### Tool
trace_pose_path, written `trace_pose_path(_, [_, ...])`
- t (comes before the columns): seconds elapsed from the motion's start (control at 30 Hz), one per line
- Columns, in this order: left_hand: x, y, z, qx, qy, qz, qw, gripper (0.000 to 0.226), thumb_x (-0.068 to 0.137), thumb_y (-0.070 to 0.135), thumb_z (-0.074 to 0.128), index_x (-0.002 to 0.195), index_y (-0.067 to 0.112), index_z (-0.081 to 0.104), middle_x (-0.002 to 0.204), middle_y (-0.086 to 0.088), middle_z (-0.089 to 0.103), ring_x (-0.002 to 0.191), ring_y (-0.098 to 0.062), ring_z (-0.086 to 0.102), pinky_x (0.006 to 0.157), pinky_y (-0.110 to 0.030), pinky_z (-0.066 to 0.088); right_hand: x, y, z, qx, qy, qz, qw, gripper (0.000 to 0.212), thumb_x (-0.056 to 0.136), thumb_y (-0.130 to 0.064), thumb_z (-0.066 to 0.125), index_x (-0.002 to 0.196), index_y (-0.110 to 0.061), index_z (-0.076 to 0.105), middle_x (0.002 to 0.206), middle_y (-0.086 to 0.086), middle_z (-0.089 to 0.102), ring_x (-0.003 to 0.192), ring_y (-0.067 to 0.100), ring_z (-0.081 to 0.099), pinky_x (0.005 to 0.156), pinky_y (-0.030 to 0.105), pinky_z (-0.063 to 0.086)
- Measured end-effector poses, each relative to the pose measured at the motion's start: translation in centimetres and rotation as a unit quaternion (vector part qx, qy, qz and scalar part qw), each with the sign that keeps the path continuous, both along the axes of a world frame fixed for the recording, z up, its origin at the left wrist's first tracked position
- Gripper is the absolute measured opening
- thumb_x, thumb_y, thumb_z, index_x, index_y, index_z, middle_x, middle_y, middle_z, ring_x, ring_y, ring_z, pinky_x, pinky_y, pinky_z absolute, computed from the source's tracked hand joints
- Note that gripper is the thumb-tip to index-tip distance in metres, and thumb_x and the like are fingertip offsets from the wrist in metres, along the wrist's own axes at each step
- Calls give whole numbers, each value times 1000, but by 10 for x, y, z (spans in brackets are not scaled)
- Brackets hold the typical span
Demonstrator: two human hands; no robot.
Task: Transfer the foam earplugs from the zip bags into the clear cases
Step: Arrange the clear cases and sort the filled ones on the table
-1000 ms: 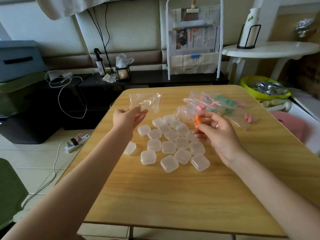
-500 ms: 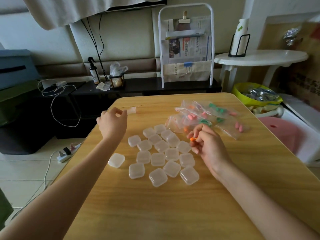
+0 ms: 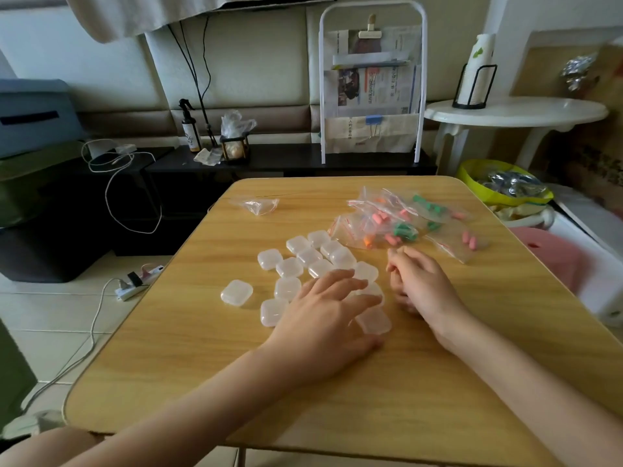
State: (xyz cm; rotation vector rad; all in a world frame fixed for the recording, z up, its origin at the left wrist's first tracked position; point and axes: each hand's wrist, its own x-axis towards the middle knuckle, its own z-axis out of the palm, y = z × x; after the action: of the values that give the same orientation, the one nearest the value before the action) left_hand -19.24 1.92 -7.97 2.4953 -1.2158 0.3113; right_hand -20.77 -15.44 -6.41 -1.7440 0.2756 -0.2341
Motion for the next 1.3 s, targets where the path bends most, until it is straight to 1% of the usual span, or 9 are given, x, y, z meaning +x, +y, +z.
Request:
trace_pose_path(0.17, [6, -2, -9, -69, 12, -10, 998, 53, 79, 55, 48, 120, 24, 63, 126, 3, 59, 128, -14, 39, 103, -36, 41, -21, -2, 14, -252, 18, 48, 966, 33, 87, -51, 51, 76, -20, 50, 47, -9, 46, 45, 7, 40, 51, 30, 31])
trace_pose_path(0.33, [2, -1, -10, -142, 23, -28, 989, 41, 76, 32, 56, 111, 13, 65, 111, 0, 65, 118, -13, 48, 98, -10, 31, -39, 16, 33, -394, 69, 44, 915, 39, 80, -67, 47, 85, -28, 46, 64, -6, 53, 59, 11, 49, 58, 33, 41])
trace_pose_path(0.47, [-9, -1, -2, -209, 83, 12, 974, 43, 75, 27, 62, 117, 27, 50, 112, 8, 62, 98, -8, 57, 79, -16, 44, -40, 13, 40, -343, 90, 71, 932, 37, 79, -67, 51, 85, -31, 52, 64, -9, 51, 55, 7, 48, 52, 28, 35])
trace_pose_path(0.53, [-13, -2, 2, -231, 112, 24, 966, 46, 76, 23, 63, 113, 36, 38, 114, 12, 59, 95, -8, 58, 80, -19, 46, -38, 13, 37, -327, 93, 95, 936, 28, 81, -60, 56, 85, -32, 55, 64, -8, 51, 55, 8, 48, 52, 27, 35])
trace_pose_path(0.63, [-16, -1, 3, -236, 100, 29, 966, 47, 74, 19, 59, 110, 37, 35, 108, 14, 57, 90, -3, 54, 79, -15, 43, -38, 20, 32, -290, 78, 116, 947, 27, 82, -58, 55, 85, -31, 56, 67, -9, 57, 60, 8, 53, 61, 30, 42])
trace_pose_path(0.77, [-16, 2, 0, -233, 46, 35, 971, 46, 73, 19, 65, 111, 30, 42, 100, 32, 47, 90, 9, 42, 80, -3, 34, -38, 26, 28, -280, 55, 110, 952, 45, 76, -70, 51, 79, -26, 58, 61, -10, 57, 53, 2, 50, 58, 28, 40])
trace_pose_path(0.97, [-16, 3, 7, -248, 58, 18, 967, 43, 81, 23, 65, 115, 34, 43, 110, 12, 64, 101, -6, 56, 82, -16, 44, -37, 23, 32, -181, 48, 138, 973, 39, 87, -56, 51, 87, -19, 65, 43, -17, 48, 42, -2, 43, 50, 17, 29])
trace_pose_path(1.17, [-16, 4, 10, -263, 117, 3, 958, 46, 89, 15, 61, 132, 18, 44, 122, 12, 56, 118, -5, 50, 92, -10, 42, -36, 15, 41, -52, 101, 193, 975, 45, 83, -57, 53, 98, -16, 64, 47, -9, 31, 40, 7, 25, 39, 17, 21])
trace_pose_path(1.3, [-19, 1, 12, -257, 98, 18, 961, 44, 89, 24, 56, 125, 35, 34, 124, 8, 61, 115, -5, 51, 88, -24, 47, -33, 10, 41, -65, 102, 206, 971, 51, 80, -60, 55, 97, -13, 64, 49, -8, 32, 42, 8, 25, 40, 20, 19])
